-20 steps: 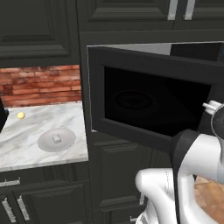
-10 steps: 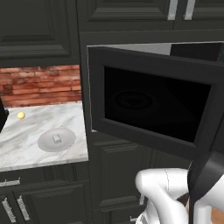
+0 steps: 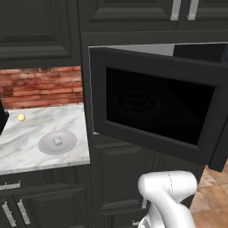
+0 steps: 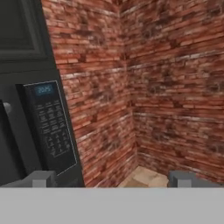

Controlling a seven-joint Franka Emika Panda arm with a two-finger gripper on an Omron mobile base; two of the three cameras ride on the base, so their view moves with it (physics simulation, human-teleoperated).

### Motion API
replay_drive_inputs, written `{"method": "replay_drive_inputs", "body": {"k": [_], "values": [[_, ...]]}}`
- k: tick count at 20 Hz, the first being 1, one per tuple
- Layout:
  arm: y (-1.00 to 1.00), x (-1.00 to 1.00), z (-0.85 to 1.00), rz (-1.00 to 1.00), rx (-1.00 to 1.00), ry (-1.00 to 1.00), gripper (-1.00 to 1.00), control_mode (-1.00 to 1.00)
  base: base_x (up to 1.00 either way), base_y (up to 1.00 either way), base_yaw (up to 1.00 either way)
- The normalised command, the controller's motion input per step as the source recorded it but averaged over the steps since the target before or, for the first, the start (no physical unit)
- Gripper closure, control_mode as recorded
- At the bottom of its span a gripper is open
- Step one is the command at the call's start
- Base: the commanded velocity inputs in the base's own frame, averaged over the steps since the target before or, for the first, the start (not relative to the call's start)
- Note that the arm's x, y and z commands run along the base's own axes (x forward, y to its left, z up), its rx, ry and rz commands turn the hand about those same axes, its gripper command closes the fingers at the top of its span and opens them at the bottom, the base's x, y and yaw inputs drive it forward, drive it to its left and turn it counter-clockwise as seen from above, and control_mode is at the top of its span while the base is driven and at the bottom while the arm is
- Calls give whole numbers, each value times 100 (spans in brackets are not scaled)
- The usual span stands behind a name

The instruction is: Pick the marshmallow from the counter and place it in the microwave. Then turn on the microwave.

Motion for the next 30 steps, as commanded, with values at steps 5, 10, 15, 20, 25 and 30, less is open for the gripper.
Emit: {"method": "replay_drive_inputs", "body": {"k": [5,10,15,20,25,30], "values": [[-56,-7,-16,30,0,0,-100,-100,0,0,0],[-44,1,-19,33,-2,0,-100,-100,0,0,0],[-28,18,-14,33,-1,0,-100,-100,0,0,0],[-10,33,-3,23,0,0,-100,-100,0,0,0],[-2,36,-3,18,0,0,-100,-100,0,0,0],[0,32,-2,14,0,0,-100,-100,0,0,0]]}}
